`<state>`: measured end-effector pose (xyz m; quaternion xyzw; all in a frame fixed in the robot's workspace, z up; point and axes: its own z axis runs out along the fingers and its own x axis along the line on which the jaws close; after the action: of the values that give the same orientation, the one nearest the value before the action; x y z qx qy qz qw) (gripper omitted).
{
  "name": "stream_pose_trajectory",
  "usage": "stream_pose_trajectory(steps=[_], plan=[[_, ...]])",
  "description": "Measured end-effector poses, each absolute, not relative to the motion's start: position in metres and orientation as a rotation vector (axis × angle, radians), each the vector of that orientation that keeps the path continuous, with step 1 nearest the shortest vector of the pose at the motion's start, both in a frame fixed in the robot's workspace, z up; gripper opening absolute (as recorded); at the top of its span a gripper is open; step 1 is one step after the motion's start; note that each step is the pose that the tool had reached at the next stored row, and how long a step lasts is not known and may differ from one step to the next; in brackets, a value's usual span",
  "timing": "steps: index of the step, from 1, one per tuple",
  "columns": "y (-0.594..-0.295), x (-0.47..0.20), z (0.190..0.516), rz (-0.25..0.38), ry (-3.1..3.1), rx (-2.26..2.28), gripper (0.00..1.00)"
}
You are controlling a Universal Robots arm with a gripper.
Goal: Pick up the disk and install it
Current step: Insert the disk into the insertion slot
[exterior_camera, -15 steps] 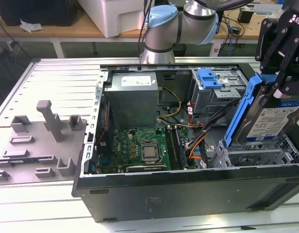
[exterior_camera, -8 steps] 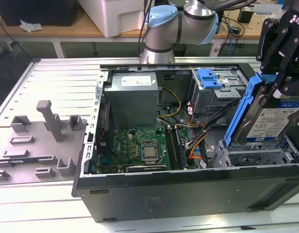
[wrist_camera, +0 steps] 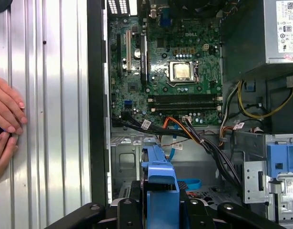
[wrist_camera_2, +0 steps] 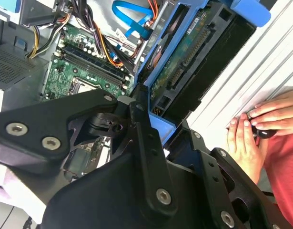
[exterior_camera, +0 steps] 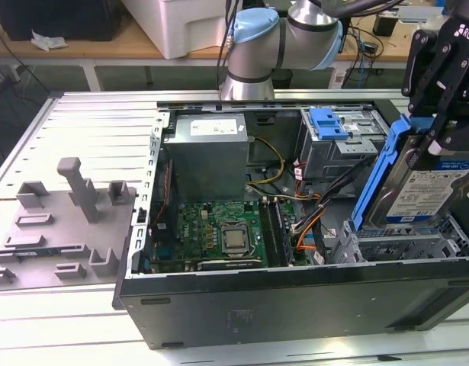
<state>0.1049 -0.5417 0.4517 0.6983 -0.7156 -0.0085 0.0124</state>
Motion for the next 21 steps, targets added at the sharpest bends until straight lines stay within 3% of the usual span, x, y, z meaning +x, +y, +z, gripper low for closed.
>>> stream_pose_trajectory(steps=[21], plan=[[-0.5414, 0.1037, 0.4516, -0.038, -2.229, 2.189, 0.37]])
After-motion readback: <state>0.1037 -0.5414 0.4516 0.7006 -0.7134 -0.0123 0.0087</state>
